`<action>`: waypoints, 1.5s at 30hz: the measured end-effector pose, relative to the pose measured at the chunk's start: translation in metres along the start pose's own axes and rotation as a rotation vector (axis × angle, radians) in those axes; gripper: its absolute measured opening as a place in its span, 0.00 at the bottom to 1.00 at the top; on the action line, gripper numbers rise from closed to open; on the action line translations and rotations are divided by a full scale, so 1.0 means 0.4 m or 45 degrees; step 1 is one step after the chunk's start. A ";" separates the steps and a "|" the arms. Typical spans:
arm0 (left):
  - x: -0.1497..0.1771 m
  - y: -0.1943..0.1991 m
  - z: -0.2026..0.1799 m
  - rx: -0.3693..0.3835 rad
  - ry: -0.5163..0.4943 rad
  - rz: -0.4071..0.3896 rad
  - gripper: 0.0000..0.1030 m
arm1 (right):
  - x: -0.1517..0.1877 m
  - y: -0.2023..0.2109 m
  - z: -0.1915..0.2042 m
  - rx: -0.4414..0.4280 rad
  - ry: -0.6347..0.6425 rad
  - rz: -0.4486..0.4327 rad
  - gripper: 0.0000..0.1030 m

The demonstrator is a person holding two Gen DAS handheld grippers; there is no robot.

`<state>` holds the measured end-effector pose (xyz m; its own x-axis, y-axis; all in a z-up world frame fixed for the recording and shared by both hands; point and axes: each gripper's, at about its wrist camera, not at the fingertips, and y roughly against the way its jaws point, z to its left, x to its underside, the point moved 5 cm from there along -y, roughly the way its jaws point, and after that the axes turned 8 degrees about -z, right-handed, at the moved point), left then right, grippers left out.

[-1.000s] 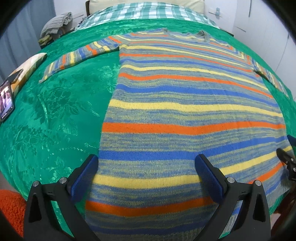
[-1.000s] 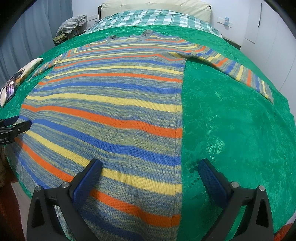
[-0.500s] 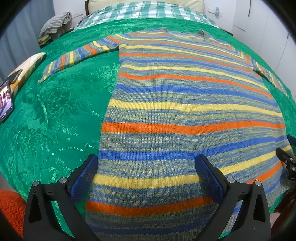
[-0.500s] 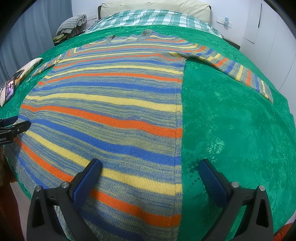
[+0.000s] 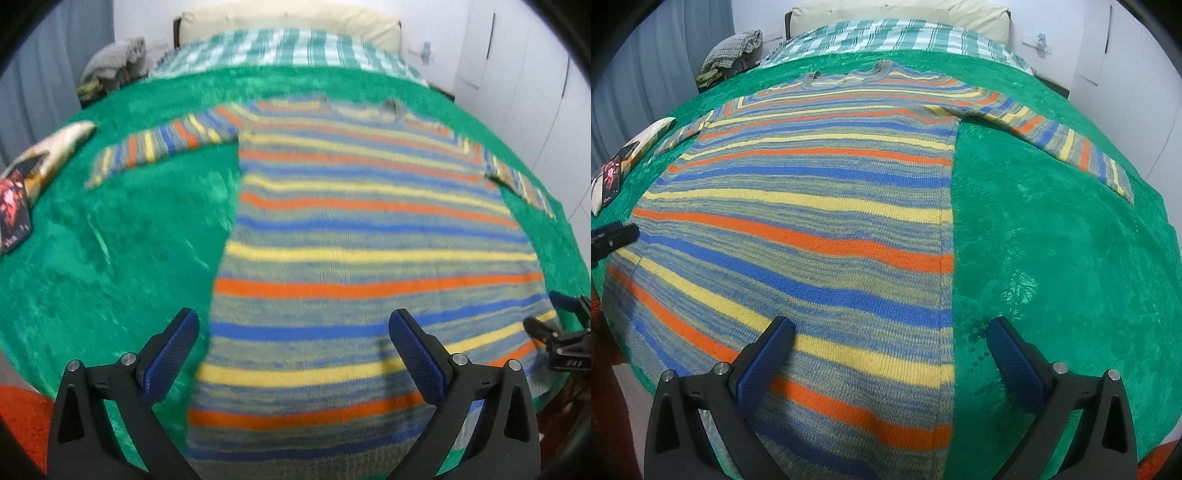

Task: Fold small clothes

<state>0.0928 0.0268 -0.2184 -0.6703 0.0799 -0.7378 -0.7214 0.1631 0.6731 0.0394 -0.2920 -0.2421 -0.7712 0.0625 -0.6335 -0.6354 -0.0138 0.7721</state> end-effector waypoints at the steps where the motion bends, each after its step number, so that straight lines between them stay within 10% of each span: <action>1: -0.006 0.007 0.004 -0.009 -0.001 -0.017 1.00 | -0.011 0.015 -0.007 -0.032 -0.041 0.001 1.00; 7: -0.038 0.039 0.032 -0.036 0.031 -0.106 1.00 | -0.160 0.135 -0.196 -0.073 -0.249 -0.249 0.99; 11: -0.045 0.030 0.050 -0.052 0.060 -0.101 1.00 | -0.291 0.131 -0.492 0.016 -0.492 -0.321 1.00; 14: -0.043 0.021 0.063 -0.076 0.082 -0.089 1.00 | -0.309 0.048 -0.727 0.058 -0.849 -0.195 0.96; 19: -0.034 0.006 0.076 -0.109 0.097 -0.060 1.00 | -0.285 -0.059 -0.836 -0.031 -1.091 -0.089 0.75; 27: -0.015 -0.027 0.086 -0.136 0.108 0.002 1.00 | -0.270 -0.168 -0.816 0.044 -1.100 -0.008 0.56; 29: -0.009 -0.036 0.087 -0.139 0.118 0.024 1.00 | -0.262 -0.186 -0.794 0.081 -1.022 0.055 0.03; 36: -0.014 -0.039 0.089 -0.120 0.137 0.015 1.00 | -0.446 -0.048 -0.694 0.170 -0.712 -0.154 0.02; 45: -0.032 -0.035 0.106 -0.075 0.188 -0.002 1.00 | -0.841 0.061 -0.184 -0.322 -0.343 -0.329 0.02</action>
<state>0.1189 0.0652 -0.2205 -0.6843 -0.0668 -0.7261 -0.7285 0.1045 0.6770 0.2805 -0.3868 -0.0136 -0.5695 0.3532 -0.7422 -0.8212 -0.2049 0.5326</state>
